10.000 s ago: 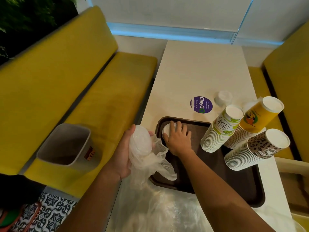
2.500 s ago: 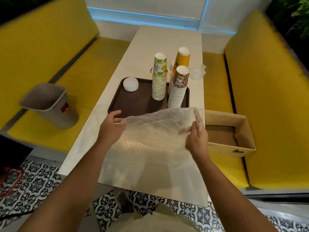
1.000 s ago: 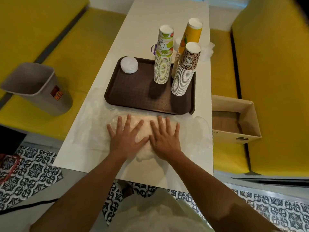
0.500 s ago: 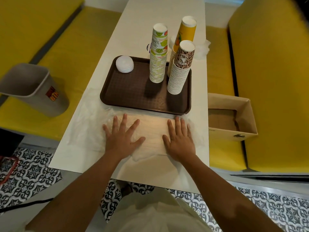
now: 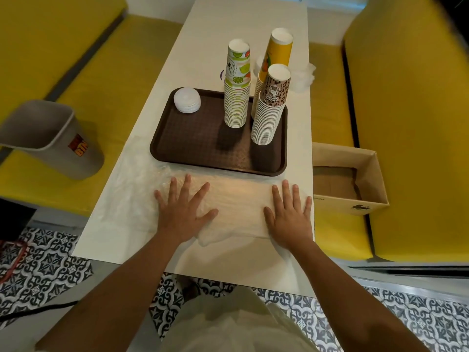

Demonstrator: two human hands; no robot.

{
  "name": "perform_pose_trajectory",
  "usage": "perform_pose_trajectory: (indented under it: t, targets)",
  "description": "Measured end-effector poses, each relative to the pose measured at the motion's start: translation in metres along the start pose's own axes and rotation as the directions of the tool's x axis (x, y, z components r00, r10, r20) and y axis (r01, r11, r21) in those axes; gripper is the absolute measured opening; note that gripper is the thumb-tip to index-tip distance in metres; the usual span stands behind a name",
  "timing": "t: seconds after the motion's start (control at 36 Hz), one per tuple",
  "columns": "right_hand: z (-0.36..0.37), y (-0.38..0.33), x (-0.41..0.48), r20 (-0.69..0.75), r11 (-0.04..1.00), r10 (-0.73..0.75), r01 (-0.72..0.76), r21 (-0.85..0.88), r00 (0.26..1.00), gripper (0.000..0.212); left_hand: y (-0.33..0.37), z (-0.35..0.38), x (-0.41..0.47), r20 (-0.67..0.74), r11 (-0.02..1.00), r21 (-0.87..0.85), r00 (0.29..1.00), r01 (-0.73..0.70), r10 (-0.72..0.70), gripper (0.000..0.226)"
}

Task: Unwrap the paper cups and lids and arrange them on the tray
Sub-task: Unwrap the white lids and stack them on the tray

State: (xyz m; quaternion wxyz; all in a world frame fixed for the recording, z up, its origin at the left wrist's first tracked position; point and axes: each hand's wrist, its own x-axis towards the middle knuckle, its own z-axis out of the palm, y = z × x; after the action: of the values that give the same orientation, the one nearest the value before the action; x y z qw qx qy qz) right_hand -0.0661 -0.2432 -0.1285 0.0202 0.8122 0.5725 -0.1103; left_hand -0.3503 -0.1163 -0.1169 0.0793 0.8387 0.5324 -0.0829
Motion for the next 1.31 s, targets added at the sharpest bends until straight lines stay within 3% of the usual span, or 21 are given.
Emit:
perform_pose_trajectory:
  t: [0.19, 0.31, 0.44, 0.53, 0.69, 0.83, 0.97, 1.14, 1.31]
  targets:
    - [-0.003, -0.001, 0.0, -0.006, 1.0, -0.014, 0.014, 0.019, 1.0, 0.071, -0.004, -0.014, 0.003, 0.054, 0.997, -0.082, 0.998, -0.015, 0.02, 0.085]
    - [-0.007, -0.003, -0.001, -0.025, 1.0, -0.022, 0.021, -0.013, 0.999, 0.069, -0.006, -0.025, 0.001, -0.05, 0.988, -0.152, 0.999, 0.004, -0.012, 0.077]
    - [-0.014, -0.009, -0.004, -0.159, 0.995, -0.085, 0.075, -0.07, 0.984, 0.052, -0.009, -0.033, -0.005, -0.198, 0.985, -0.172, 0.98, -0.029, -0.006, 0.062]
    - [-0.021, -0.016, -0.006, -0.183, 0.995, -0.08, 0.069, -0.067, 0.98, 0.054, -0.01, -0.041, -0.007, -0.287, 0.979, -0.2, 0.957, -0.034, -0.025, 0.054]
    - [-0.032, -0.033, -0.01, -0.255, 1.0, 0.006, -0.006, -0.001, 0.967, 0.046, -0.01, -0.067, -0.008, -0.312, 0.875, -0.48, 0.945, -0.068, -0.098, 0.042]
    - [-0.047, -0.05, -0.005, -0.32, 0.985, 0.103, -0.052, 0.165, 0.942, 0.033, -0.009, -0.089, 0.0, -0.248, 0.705, -0.702, 0.963, -0.106, -0.103, 0.031]
    - [-0.066, -0.063, -0.001, -0.443, 0.912, 0.248, -0.053, 0.408, 0.862, 0.026, -0.006, -0.112, 0.002, -0.248, 0.606, -0.784, 0.963, -0.134, -0.107, 0.016]
    - [-0.104, -0.062, 0.01, -0.453, 0.744, 0.401, 0.006, 0.668, 0.797, 0.025, 0.013, -0.139, 0.006, -0.344, 0.558, -0.794, 0.935, -0.243, -0.082, 0.004]
    - [-0.135, -0.035, 0.035, -0.425, 0.654, 0.432, 0.048, 0.755, 0.796, 0.03, 0.041, -0.164, 0.016, -0.412, 0.564, -0.771, 0.907, -0.295, -0.089, 0.012]
